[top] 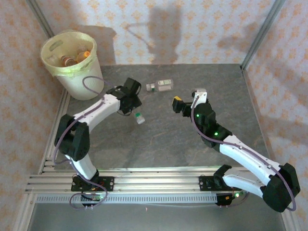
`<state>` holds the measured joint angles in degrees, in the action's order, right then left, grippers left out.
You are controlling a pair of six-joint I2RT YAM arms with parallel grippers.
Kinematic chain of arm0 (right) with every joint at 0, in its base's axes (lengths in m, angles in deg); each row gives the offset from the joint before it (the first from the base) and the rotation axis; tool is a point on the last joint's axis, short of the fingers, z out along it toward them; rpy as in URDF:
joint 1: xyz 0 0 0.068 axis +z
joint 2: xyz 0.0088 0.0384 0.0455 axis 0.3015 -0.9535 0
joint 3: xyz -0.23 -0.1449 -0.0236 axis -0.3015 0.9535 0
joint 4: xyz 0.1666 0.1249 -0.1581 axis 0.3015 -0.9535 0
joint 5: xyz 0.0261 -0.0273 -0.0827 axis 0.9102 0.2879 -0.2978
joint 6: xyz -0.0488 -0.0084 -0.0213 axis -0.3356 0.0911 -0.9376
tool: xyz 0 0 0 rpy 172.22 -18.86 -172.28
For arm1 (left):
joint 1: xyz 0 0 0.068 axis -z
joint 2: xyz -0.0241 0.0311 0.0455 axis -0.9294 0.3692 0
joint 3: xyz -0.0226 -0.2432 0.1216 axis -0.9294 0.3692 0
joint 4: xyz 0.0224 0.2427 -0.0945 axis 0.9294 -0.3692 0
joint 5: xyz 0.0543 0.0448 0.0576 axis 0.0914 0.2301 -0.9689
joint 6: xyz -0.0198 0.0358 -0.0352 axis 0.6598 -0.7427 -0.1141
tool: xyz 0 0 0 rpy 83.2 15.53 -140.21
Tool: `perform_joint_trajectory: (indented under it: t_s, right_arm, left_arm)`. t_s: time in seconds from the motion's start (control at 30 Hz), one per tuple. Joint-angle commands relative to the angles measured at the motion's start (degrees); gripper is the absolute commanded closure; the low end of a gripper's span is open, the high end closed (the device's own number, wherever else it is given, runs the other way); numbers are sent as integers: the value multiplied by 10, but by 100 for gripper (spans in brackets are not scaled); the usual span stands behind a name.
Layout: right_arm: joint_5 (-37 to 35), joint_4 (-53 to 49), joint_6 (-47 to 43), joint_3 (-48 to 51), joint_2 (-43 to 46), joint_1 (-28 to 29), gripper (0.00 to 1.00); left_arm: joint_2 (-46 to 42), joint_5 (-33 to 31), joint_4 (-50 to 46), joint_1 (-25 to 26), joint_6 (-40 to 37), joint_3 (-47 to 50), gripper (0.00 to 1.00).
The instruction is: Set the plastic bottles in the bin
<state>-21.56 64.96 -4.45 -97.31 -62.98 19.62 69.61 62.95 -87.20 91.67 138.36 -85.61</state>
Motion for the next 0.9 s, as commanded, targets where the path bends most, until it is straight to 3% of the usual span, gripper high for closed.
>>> perform_joint_trajectory:
  t_s: [0.0, 0.3, 0.53, 0.87]
  right_arm:
    - [-17, 6, 14, -19, -5, -3, 1]
    - [-16, 11, 8, -21, -5, -3, 1]
    - [-14, 3, 9, -28, -7, -2, 1]
    - [-14, -6, 16, -34, -7, -3, 1]
  left_arm:
    - [-54, -19, -20, -31, -46, -38, 45]
    - [-129, -26, -35, -126, -138, -181, 44]
    - [-121, -60, -20, -207, -178, -288, 43]
    - [-71, -155, 61, -305, -181, -340, 42]
